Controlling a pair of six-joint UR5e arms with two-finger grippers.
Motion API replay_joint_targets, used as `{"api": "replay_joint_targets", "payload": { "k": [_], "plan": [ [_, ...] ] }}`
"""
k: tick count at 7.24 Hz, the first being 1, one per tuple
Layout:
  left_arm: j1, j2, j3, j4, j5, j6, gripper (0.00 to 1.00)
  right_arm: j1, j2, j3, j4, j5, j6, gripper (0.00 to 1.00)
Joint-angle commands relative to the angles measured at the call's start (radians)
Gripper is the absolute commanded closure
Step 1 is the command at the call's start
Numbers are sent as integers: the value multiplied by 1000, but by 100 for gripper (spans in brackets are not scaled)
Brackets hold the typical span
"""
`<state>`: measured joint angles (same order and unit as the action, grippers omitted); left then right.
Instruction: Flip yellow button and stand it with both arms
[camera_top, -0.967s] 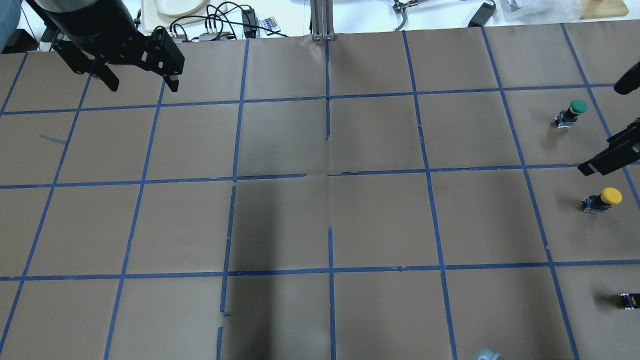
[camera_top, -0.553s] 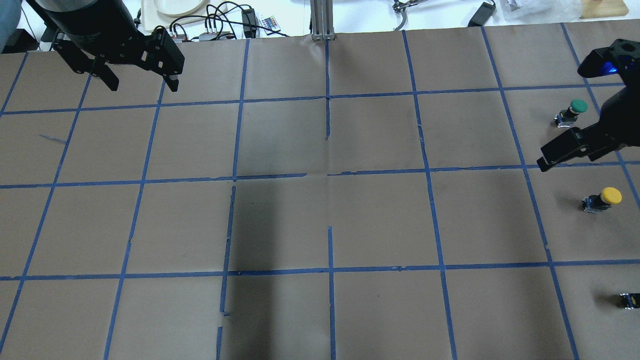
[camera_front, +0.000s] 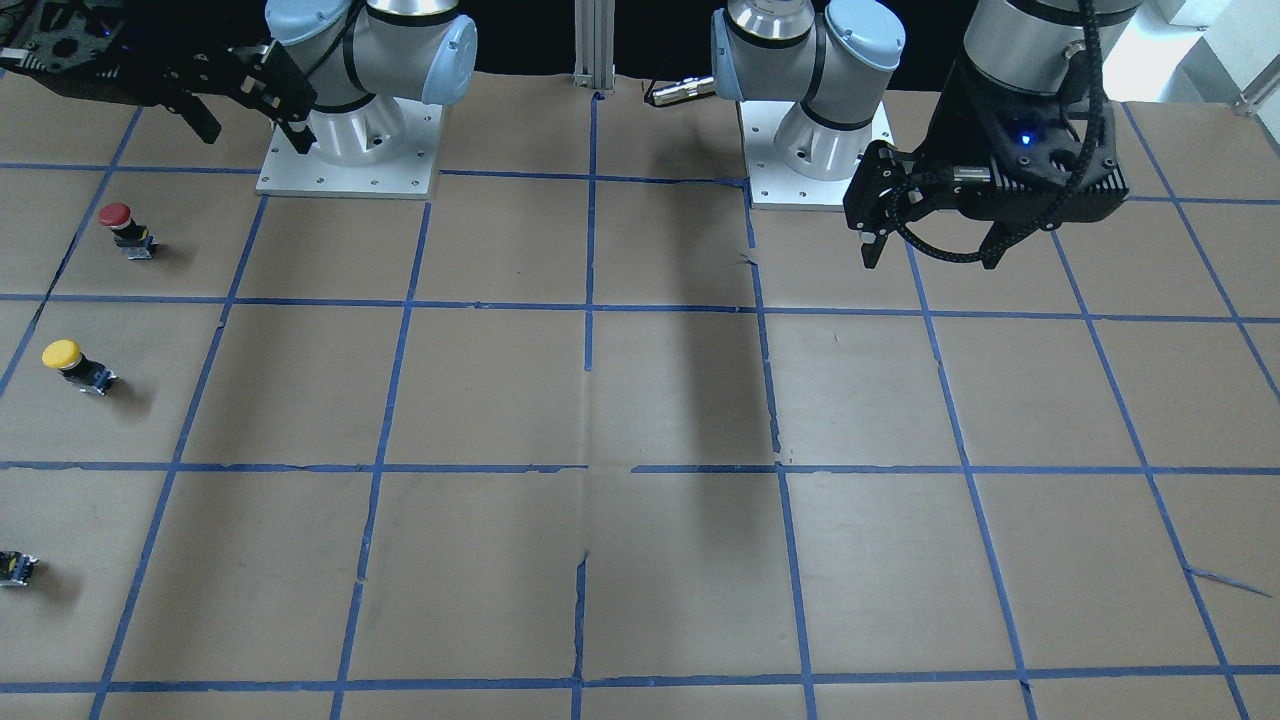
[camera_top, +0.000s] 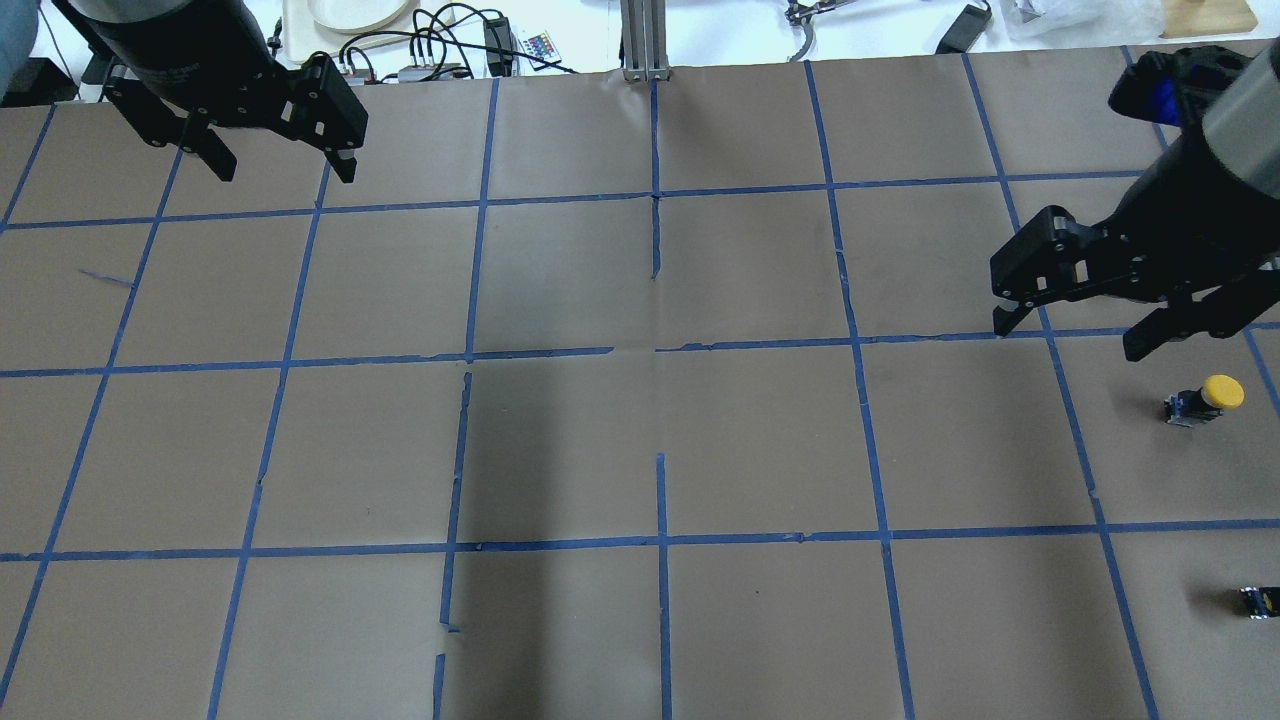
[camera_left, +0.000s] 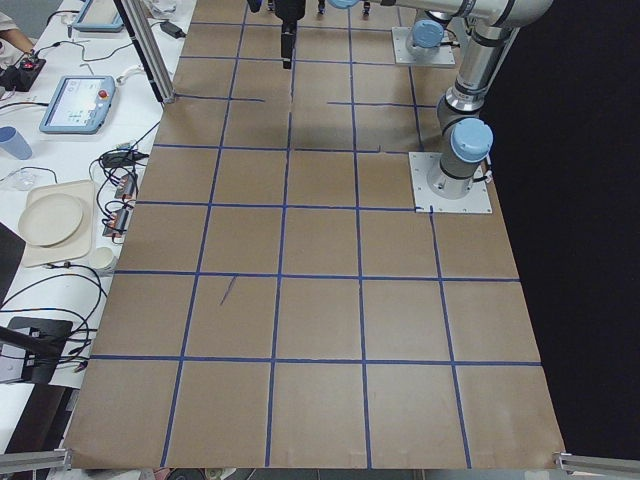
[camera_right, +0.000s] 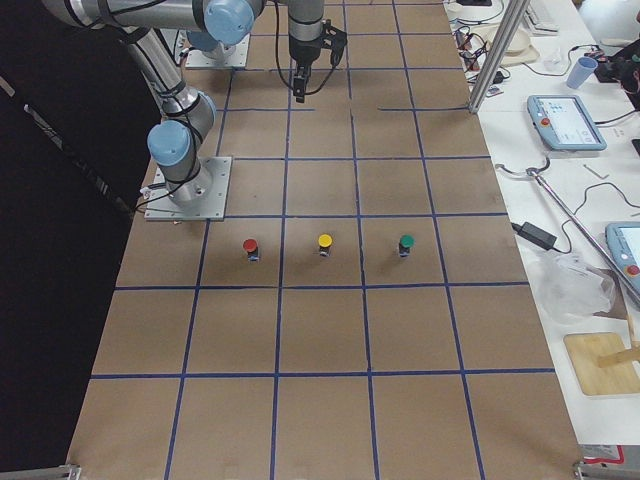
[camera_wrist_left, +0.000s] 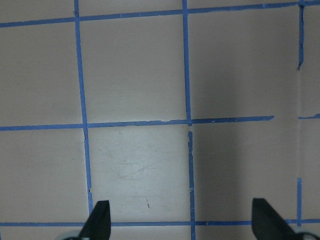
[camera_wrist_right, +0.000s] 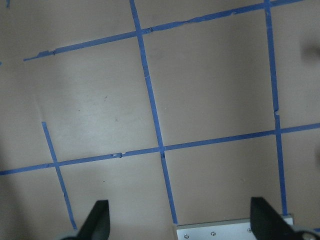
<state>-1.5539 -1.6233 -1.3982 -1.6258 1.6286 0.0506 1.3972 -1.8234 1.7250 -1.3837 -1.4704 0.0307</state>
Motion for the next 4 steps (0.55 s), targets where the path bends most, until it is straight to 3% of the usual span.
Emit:
{"api": "replay_joint_targets", "payload": {
  "k": [1,4],
  "plan": [
    [0,-1,-2,1,-1,0,0,100,21,7,-8,-4,69,0],
    [0,-1,-1,1,-1,0,0,149,18,51,-80,-65,106,0]
  ]
}}
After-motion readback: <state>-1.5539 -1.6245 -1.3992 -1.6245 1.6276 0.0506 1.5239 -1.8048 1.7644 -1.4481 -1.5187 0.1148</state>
